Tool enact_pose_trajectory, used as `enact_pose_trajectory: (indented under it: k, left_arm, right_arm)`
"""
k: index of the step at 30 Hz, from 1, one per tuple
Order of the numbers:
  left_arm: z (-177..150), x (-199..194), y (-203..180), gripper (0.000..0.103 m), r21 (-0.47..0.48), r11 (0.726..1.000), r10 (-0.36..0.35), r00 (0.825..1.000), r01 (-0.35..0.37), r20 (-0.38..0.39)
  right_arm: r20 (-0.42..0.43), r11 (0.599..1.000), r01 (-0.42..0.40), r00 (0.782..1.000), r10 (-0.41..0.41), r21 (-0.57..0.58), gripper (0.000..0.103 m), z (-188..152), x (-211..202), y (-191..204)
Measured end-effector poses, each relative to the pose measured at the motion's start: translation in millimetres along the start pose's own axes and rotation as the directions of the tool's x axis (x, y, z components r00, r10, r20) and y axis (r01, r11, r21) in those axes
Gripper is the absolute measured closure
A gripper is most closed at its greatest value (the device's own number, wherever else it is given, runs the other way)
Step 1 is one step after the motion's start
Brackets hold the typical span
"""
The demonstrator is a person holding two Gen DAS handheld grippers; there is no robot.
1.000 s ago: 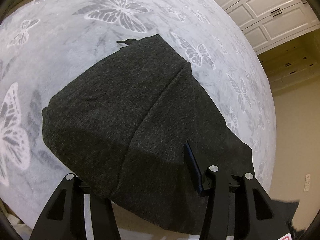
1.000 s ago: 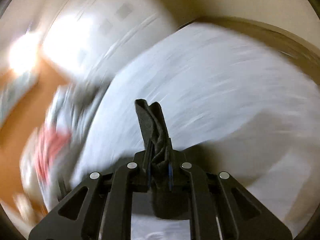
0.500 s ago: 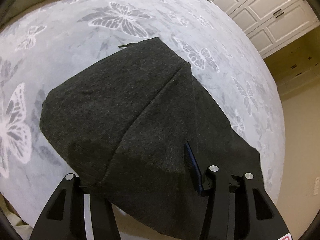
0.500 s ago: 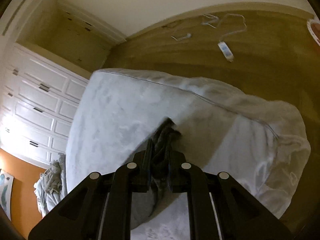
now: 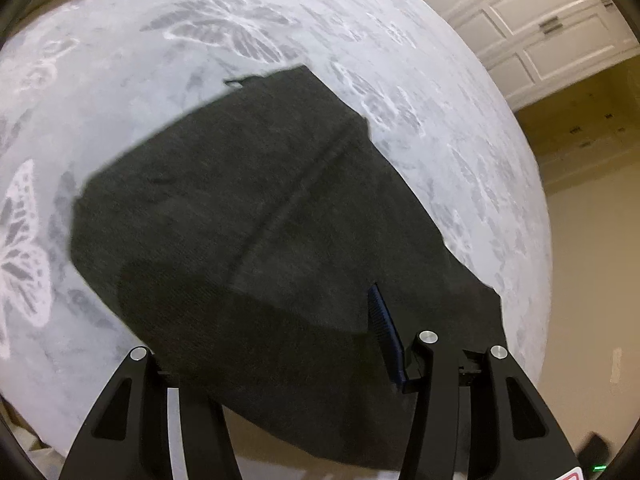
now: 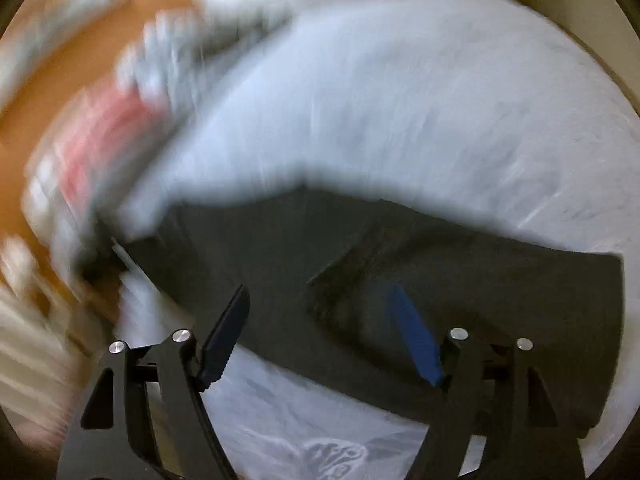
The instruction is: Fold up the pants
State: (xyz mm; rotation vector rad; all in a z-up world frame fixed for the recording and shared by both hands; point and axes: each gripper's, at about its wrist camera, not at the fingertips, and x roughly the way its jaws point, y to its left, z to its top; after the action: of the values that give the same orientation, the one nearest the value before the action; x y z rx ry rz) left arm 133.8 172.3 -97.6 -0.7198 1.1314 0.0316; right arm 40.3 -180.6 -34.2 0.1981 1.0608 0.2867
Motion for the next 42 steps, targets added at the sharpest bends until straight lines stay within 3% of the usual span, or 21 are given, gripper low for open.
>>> enact_pose_trajectory:
  k: [2, 4, 6, 9, 11, 12, 15, 18, 19, 20, 22, 25, 27, 30, 32, 33, 34, 35, 37, 40, 42]
  left_arm:
    - [-1.7, -0.6, -0.6, 0.054, 0.032, 0.999, -0.002, 1.0, 0.003, -0.008]
    - [-1.2, 1.1, -0.9, 0.054, 0.071, 0.998, 0.001, 1.0, 0.001, -0.026]
    - [0.3, 2.3, 0.4, 0.054, 0.075, 0.997, -0.007, 0.999, 0.01, -0.04]
    - [3.0, 1.5, 3.2, 0.054, 0.047, 0.998, -0.028, 0.998, 0.03, -0.051]
    - [3.2, 1.1, 4.3, 0.054, 0.024, 0.999, -0.031, 0.998, 0.032, -0.049]
    - [2.9, 1.0, 4.2, 0.054, 0.018, 0.999, -0.029, 0.998, 0.03, -0.047]
    - [2.1, 0.4, 5.5, 0.054, 0.01, 1.0, -0.025, 0.999, 0.025, -0.04]
    - [-0.2, -1.1, 6.9, 0.054, 0.011, 1.0, -0.02, 0.999, 0.02, -0.032]
    - [-0.9, -1.1, 6.3, 0.054, 0.013, 1.0, -0.016, 0.999, 0.016, -0.029]
    - [-1.6, -1.1, 6.3, 0.054, 0.014, 1.0, -0.013, 1.0, 0.013, -0.026]
    - [-3.0, -0.7, 4.8, 0.054, 0.017, 1.0, -0.006, 1.0, 0.007, -0.019]
    - [-3.1, 1.4, 1.8, 0.054, 0.025, 1.0, 0.009, 1.0, -0.009, -0.011]
    - [-2.6, 3.1, -0.6, 0.054, 0.032, 0.999, 0.019, 1.0, -0.019, -0.007]
    - [-2.2, 4.6, -3.9, 0.054, 0.042, 0.999, 0.029, 1.0, -0.029, -0.003]
    - [-1.8, 4.3, -3.3, 0.054, 0.049, 0.998, 0.026, 1.0, -0.026, -0.006]
    - [-1.2, 4.2, -2.3, 0.054, 0.049, 0.999, 0.02, 1.0, -0.02, -0.011]
    - [-0.4, 4.2, -1.4, 0.054, 0.047, 0.999, 0.014, 1.0, -0.014, -0.015]
    - [0.6, 4.1, 0.3, 0.054, 0.046, 0.999, 0.004, 1.0, -0.003, -0.023]
    - [1.6, 4.9, 1.7, 0.054, 0.047, 0.999, -0.007, 0.999, 0.009, -0.033]
    - [2.1, 4.9, 2.9, 0.053, 0.046, 0.999, -0.016, 0.999, 0.018, -0.04]
    - [2.5, 5.0, 3.8, 0.052, 0.039, 0.999, -0.017, 0.999, 0.018, -0.041]
  right_arm:
    - [0.004, 0.999, 0.031, 1.0, -0.03, -0.043, 0.033, -13.9, 11.4, 11.2]
    - [0.095, 0.998, 0.051, 0.994, -0.054, 0.036, 0.032, -12.5, -17.7, -7.3]
    - [0.176, 0.988, 0.08, 0.979, -0.102, 0.131, 0.023, -10.8, -45.4, -37.8]
    - [0.229, 0.938, 0.192, 0.937, -0.263, 0.29, 0.02, -18.4, -80.2, -88.7]
    - [0.186, 0.878, 0.27, 0.913, -0.364, 0.396, 0.017, -26.2, -88.6, -125.2]
    - [0.157, 0.853, 0.281, 0.911, -0.381, 0.441, 0.017, -30.5, -90.8, -142.9]
    - [0.063, 0.808, 0.243, 0.943, -0.326, 0.537, 0.017, -53.7, -72.6, -194.8]
    - [-0.023, 0.799, 0.172, 0.981, -0.195, 0.577, 0.021, -60.7, -37.8, -216.1]
    - [-0.034, 0.804, 0.188, 0.978, -0.205, 0.564, 0.022, -56.7, -35.1, -214.7]
    - [-0.025, 0.809, 0.248, 0.96, -0.278, 0.533, 0.022, -51.6, -41.5, -206.3]
    - [0.093, 0.849, 0.276, 0.932, -0.352, 0.45, 0.021, -37.6, -62.1, -171.7]
    - [0.194, 0.936, 0.205, 0.944, -0.266, 0.286, 0.019, -26.4, -66.3, -102.9]
    - [0.174, 0.966, 0.187, 0.96, -0.218, 0.176, 0.019, -22.7, -42.9, -56.9]
    - [0.11, 0.984, 0.175, 0.978, -0.176, 0.018, 0.019, -25.7, 2.9, 0.7]
    - [0.063, 0.97, 0.225, 0.974, -0.22, -0.097, 0.019, -30.2, 33.0, 28.0]
    - [0.048, 0.957, 0.256, 0.967, -0.251, -0.138, 0.024, -33.3, 46.2, 34.7]
    - [0.034, 0.942, 0.284, 0.959, -0.282, -0.179, 0.038, -36.0, 60.4, 38.6]
    - [0.019, 0.934, 0.303, 0.952, -0.305, -0.188, 0.066, -38.5, 60.7, 32.1]
    - [0.016, 0.943, 0.301, 0.953, -0.302, -0.143, 0.093, -32.1, 58.8, 19.5]
    - [0.074, 0.948, 0.297, 0.954, -0.29, -0.111, 0.092, -14.1, 41.3, 27.9]
    - [0.108, 0.959, 0.245, 0.967, -0.23, -0.145, 0.091, -6.8, 34.4, 48.4]
